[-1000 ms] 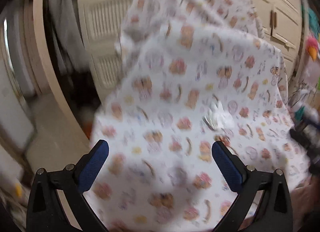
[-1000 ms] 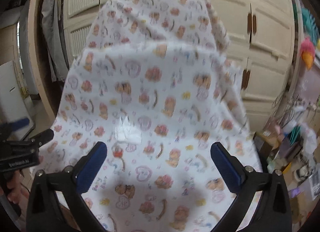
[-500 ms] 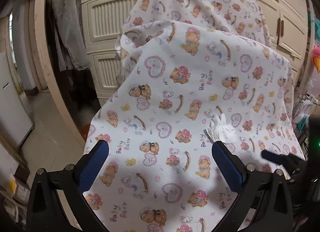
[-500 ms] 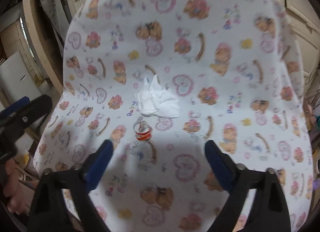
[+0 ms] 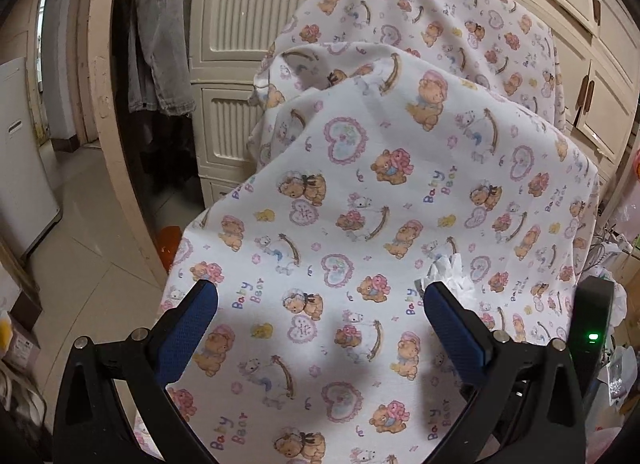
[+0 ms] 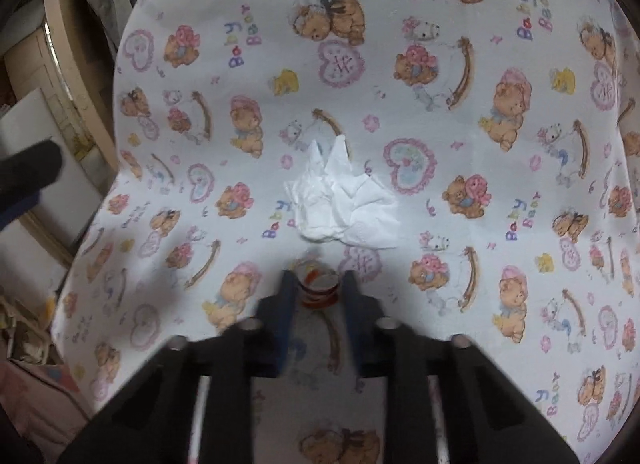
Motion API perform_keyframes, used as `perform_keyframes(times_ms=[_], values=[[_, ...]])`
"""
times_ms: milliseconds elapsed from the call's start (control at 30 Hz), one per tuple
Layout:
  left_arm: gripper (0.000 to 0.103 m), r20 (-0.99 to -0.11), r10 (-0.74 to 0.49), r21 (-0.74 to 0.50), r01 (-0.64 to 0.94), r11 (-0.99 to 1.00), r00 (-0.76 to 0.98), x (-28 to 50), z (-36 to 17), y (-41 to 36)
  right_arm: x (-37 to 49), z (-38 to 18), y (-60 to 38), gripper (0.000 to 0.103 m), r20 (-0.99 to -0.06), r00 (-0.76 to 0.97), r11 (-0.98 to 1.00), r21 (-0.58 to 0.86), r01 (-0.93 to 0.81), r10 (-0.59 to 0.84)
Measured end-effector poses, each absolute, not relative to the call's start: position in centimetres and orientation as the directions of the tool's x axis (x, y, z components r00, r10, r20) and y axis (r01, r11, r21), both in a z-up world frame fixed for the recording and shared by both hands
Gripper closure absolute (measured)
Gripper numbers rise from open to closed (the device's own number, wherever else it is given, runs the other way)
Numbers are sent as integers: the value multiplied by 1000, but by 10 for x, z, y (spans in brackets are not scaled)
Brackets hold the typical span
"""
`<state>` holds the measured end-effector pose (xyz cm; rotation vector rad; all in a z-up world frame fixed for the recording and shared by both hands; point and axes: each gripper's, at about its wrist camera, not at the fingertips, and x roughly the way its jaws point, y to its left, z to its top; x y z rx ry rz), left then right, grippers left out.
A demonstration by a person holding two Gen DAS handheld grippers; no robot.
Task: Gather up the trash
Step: 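Grasp the red-capped small bottle with the right tool while the left tool grasps the white tissue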
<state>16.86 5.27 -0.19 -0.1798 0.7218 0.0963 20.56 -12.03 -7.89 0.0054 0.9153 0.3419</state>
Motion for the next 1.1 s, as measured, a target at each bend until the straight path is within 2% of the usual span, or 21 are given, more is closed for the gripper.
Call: perform_keyframes(times_ms=[267,567,700,867,967,1100], values=[[1,-689,23,-95,-121,988,725,180,-15,24,193,-53,-161,86,-742,588,944,207,-256,322],[1,-714,7,-39,-49,998,700,197,-36,-24,186,-45,-197,85,-757,583,954,207,-218,297],[1,-751,-46,-79,-21,997,659,211,-49,-39,185,-42,-212,85,-754,587,955,222,-197,296],[2,-749,-62,-36,53,998,660,225,-52,-61,176,-36,-232,85,-748,590,953,239,-188,304],[9,-764,-104,-73,74,995,637,233,-58,-67,171,-32,-235,85,-747,600,957,213,-195,288],[29,-792,-138,-128,59,990,595,246,-71,-66,170,-32,-236,85,-744,610,962,193,-194,273]])
